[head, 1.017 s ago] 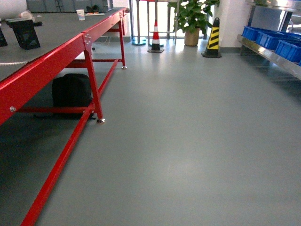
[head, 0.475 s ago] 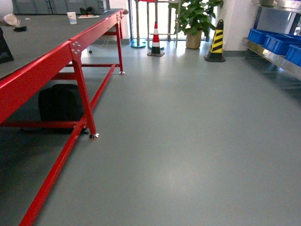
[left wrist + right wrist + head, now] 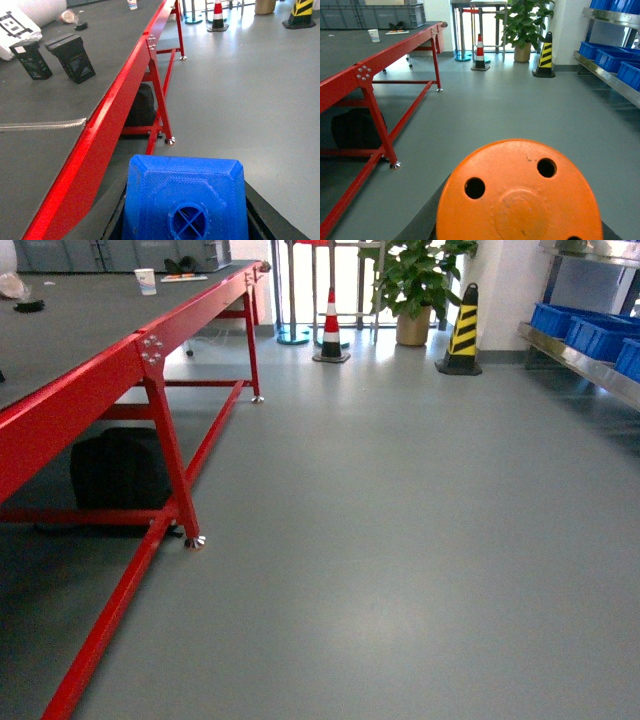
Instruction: Sort blue parts and orange caps into right shelf containers
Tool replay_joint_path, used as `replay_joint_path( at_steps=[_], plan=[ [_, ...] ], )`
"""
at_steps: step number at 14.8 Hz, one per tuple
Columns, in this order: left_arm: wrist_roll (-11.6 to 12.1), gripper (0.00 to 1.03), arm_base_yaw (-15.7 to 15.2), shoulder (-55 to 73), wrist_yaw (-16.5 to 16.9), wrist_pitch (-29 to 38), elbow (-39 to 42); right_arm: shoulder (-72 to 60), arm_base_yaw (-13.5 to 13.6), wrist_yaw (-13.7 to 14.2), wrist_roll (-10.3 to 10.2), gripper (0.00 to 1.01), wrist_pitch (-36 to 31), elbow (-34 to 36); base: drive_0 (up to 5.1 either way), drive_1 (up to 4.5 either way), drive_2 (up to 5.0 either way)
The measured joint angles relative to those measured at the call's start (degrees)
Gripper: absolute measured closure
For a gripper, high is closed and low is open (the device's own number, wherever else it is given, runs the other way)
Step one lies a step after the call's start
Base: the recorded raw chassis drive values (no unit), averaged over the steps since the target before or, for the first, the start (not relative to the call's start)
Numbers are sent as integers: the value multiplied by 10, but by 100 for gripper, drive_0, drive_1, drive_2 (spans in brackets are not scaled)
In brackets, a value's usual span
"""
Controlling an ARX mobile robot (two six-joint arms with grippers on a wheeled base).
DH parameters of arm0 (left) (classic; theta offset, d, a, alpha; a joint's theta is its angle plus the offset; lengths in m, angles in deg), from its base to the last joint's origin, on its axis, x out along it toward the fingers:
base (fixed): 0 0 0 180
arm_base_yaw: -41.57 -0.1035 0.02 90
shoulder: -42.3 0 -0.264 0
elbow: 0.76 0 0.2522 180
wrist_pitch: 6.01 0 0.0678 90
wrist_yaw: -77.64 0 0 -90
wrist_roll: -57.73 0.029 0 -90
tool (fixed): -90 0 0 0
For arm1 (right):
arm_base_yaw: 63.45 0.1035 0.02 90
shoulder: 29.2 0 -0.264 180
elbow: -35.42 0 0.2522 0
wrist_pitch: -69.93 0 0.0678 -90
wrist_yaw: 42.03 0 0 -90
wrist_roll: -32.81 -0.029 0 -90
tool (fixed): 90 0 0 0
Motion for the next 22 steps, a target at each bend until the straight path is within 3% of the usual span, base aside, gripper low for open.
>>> replay_joint_path(
  at_steps=[22],
  plan=[
    [0, 58, 0, 0, 0, -2, 0, 2, 0, 0, 0, 58, 0, 0, 7, 439, -425]
  ],
)
